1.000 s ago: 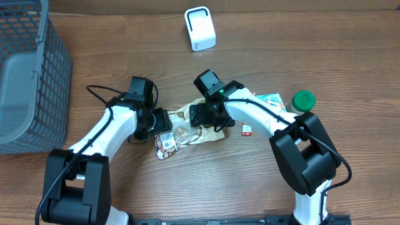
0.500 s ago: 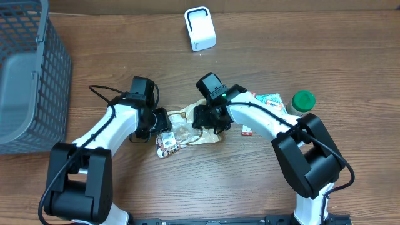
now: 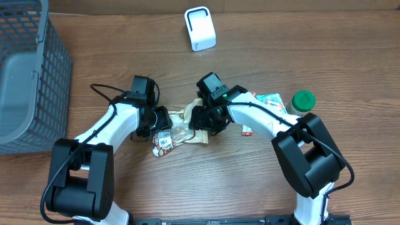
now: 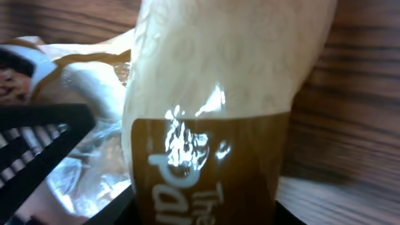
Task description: Scan the item barcode
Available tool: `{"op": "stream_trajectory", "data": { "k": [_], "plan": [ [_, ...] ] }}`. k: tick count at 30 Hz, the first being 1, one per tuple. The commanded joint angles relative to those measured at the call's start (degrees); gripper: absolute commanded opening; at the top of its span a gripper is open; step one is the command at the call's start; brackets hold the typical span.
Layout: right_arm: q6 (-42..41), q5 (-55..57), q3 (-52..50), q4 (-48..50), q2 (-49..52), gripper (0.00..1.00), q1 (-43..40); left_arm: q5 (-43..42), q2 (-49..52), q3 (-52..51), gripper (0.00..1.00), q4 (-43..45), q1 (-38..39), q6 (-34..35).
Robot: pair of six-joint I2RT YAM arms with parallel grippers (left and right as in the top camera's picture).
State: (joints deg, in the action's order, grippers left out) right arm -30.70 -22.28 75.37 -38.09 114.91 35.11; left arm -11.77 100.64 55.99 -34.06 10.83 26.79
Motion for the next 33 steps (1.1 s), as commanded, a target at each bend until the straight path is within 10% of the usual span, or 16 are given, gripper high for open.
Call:
{"op": "stream_trajectory", "data": {
  "k": [1, 22, 33],
  "plan": [
    [2.4, -7.5, -0.3, 0.8, 0.3, 0.44, -1.4, 0.3, 1.2, 0.6, 0.52, 0.3, 0.1, -0.7],
    [10.6, -13.7, -0.3, 2.9, 0.3, 0.23, -4.9, 0.3, -1.0, 14.4, 0.74, -7.4, -5.6, -5.1],
    [14.7, -13.3, -0.3, 3.6, 0.3, 0.07, -4.9, 14.4, -0.9, 22.5, 1.00, -12.9, -11.5, -8.2]
  ]
}}
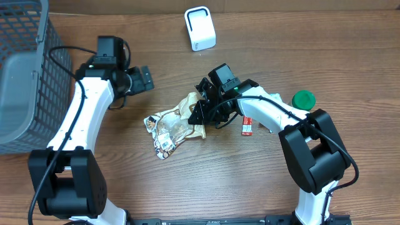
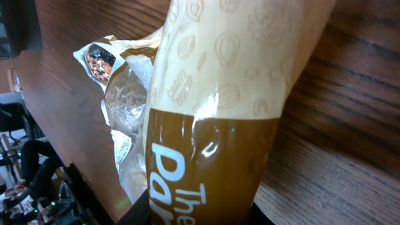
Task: Scan the item barcode
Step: 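Release the left gripper and lift the bag with the right gripper, then carry the bag up to the white barcode scanner with the right gripper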
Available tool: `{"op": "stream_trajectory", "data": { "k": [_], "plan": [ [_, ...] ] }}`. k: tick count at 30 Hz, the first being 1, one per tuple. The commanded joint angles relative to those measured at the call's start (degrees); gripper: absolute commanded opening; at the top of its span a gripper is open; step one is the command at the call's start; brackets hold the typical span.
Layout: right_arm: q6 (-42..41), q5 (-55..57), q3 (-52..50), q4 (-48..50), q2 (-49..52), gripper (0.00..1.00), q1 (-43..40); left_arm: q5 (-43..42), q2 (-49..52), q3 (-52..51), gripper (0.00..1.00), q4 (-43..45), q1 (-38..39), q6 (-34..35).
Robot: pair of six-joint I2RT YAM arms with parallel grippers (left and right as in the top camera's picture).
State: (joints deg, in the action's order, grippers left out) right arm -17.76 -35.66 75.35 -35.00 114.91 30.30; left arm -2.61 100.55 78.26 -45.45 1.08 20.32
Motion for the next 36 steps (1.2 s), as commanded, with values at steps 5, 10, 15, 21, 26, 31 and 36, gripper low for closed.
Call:
{"op": "stream_trajectory", "data": {
  "k": [5, 10, 15, 21, 26, 31, 36],
  "plan": [
    [1.7, 0.0, -0.3, 0.3, 0.3, 0.08, -0.1, 11.5, -0.8, -0.7, 1.00, -4.3, -4.3, -1.5],
    [1.7, 0.0, -0.3, 1.2, 0.3, 0.04, -0.1, 12.0, -0.8, -0.8, 1.00, -4.7, -5.0, -1.5],
    [3.4, -0.1, 0.6, 3.5, 0.0, 0.04, -0.1, 12.0, -0.8, -0.8, 1.00, -4.7, -5.0, -1.5],
    [12.6, 0.3, 7.7, 3.2, -5.0, 0.04, -0.1, 12.0, -0.8, -0.8, 1.00, -4.7, -5.0, -1.5],
    [25.1, 4.1, 15.3, 2.3, -10.1, 0.04, -0.1, 12.0, -0.8, -0.8, 1.00, -4.7, -5.0, -1.5],
    [47.5, 5.3, 21.2, 2.7, -12.5, 0.04, -0.2, 12.0, -0.8, -0.8, 1.00, -4.7, -5.0, -1.5],
    [56.4, 16.7, 22.4, 9.0, -12.6, 0.04, -0.2, 12.0, -0.8, -0.8, 1.00, -4.7, -5.0, -1.5]
  ]
}}
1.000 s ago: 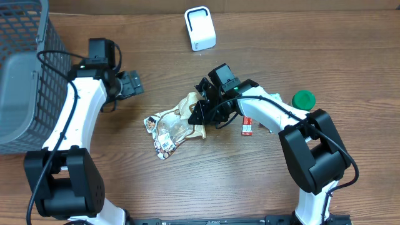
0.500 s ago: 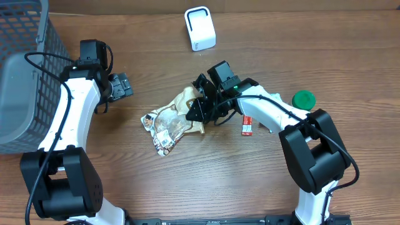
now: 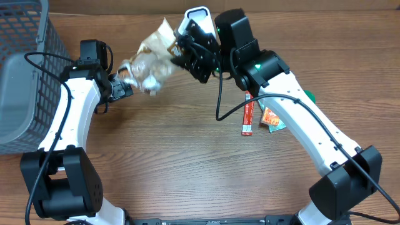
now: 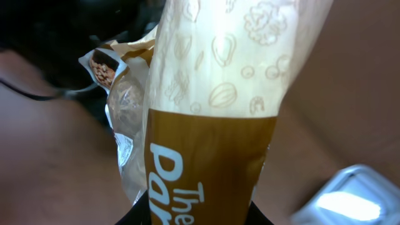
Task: Scan the item barcode
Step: 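Carry the bag up to the white barcode scanner with the right gripper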
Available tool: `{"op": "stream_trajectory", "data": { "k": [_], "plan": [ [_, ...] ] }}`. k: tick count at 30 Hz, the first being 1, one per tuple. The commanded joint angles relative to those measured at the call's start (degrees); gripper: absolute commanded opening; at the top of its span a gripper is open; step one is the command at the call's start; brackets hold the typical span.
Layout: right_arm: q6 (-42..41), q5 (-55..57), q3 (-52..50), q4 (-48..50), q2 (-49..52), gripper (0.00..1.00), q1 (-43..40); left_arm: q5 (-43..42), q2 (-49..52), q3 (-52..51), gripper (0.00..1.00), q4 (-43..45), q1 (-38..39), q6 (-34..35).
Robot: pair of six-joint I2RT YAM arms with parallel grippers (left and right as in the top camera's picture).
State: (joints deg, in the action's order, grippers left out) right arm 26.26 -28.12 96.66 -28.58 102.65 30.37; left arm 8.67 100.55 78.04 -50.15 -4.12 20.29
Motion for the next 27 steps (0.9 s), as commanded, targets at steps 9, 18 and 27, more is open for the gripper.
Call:
{"op": "stream_trajectory", "data": {
  "k": [9, 18, 27],
  "plan": [
    [20.8, 26.0, 1.1, 15.2, 2.3, 0.05, -0.3, 0.8, -0.8, -0.5, 1.00, 0.0, 0.2, -1.5],
    [20.7, 33.2, 1.1, 30.3, 10.3, 0.06, -2.8, 0.7, -0.8, -0.5, 1.00, 0.0, 0.2, -1.5],
    [20.8, 41.8, 1.1, 47.4, 19.6, 0.04, -3.0, 0.7, -0.8, -0.5, 1.00, 0.0, 0.2, -1.5]
  ]
}}
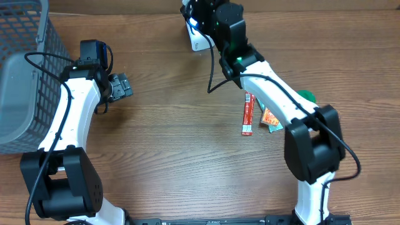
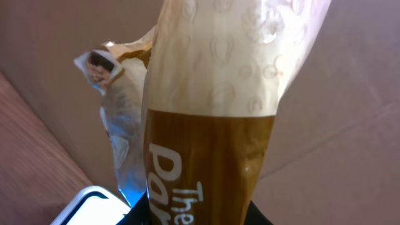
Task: Scan the item barcode
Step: 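Carry the bag up to the white barcode scanner with the right gripper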
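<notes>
The item is a snack bag [image 2: 212, 125], cream above and brown below, with white lettering and a clear crinkled part at its left. My right gripper [image 2: 200, 217] is shut on its brown end. The white scanner [image 2: 94, 207] shows just below the bag, and a blue glow lies on the bag's clear part. In the overhead view my right gripper [image 1: 200, 14] is at the table's far edge over the scanner [image 1: 200, 39]; the bag itself is hidden there. My left gripper [image 1: 120, 86] stands open over the table at the left, holding nothing.
A grey mesh basket [image 1: 25, 62] fills the far left. A red stick packet [image 1: 247, 115] and an orange packet [image 1: 270, 119] lie at mid-right, with a green lid [image 1: 307, 97] partly hidden behind the right arm. A brown cardboard wall [image 2: 350, 94] stands behind the scanner.
My right gripper has moved with the bag from just left of the scanner to right over it at the far edge. The bag is gone from the overhead view. The left arm stayed put.
Both grippers were at the bag on the middle of the table. Then the left arm was back at the left, open, while the right held the bag on the table. Later the bag was raised beside the scanner, and now it hangs over it.
</notes>
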Available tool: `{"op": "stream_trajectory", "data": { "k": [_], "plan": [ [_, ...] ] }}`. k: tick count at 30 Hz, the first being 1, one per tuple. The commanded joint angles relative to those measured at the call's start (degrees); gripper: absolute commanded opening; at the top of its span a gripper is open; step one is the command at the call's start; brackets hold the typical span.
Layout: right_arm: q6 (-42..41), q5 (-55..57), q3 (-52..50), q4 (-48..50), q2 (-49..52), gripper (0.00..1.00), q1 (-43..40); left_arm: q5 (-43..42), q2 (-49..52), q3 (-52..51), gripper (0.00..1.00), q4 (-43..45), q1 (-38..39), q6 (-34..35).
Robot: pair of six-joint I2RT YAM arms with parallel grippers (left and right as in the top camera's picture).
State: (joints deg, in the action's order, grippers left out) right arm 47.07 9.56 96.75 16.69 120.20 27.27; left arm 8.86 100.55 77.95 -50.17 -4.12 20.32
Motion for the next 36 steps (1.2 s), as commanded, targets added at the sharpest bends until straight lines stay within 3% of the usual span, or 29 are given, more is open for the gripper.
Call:
{"op": "stream_trajectory", "data": {
  "k": [1, 5, 9, 14, 36],
  "plan": [
    [-0.1, 4.6, 1.0, 2.8, 2.8, 0.04, 0.1, 0.5, -0.8, -0.5, 1.00, 0.0, 0.2, -1.5],
    [0.2, 5.9, 1.0, 4.7, 5.8, 0.04, 0.0, 0.6, -0.8, -0.5, 1.00, 0.0, 0.2, -1.5],
    [7.3, 8.4, 1.0, 8.0, 9.1, 0.04, -0.1, 0.5, -0.8, -0.5, 1.00, 0.0, 0.2, -1.5],
    [10.2, 8.3, 1.0, 9.8, 11.6, 0.04, 0.0, 0.5, -0.8, -0.5, 1.00, 0.0, 0.2, -1.5],
    [-6.0, 7.3, 1.0, 3.2, 9.7, 0.04, 2.1, 0.6, -0.8, -0.5, 1.00, 0.0, 0.2, -1.5]
  ]
}}
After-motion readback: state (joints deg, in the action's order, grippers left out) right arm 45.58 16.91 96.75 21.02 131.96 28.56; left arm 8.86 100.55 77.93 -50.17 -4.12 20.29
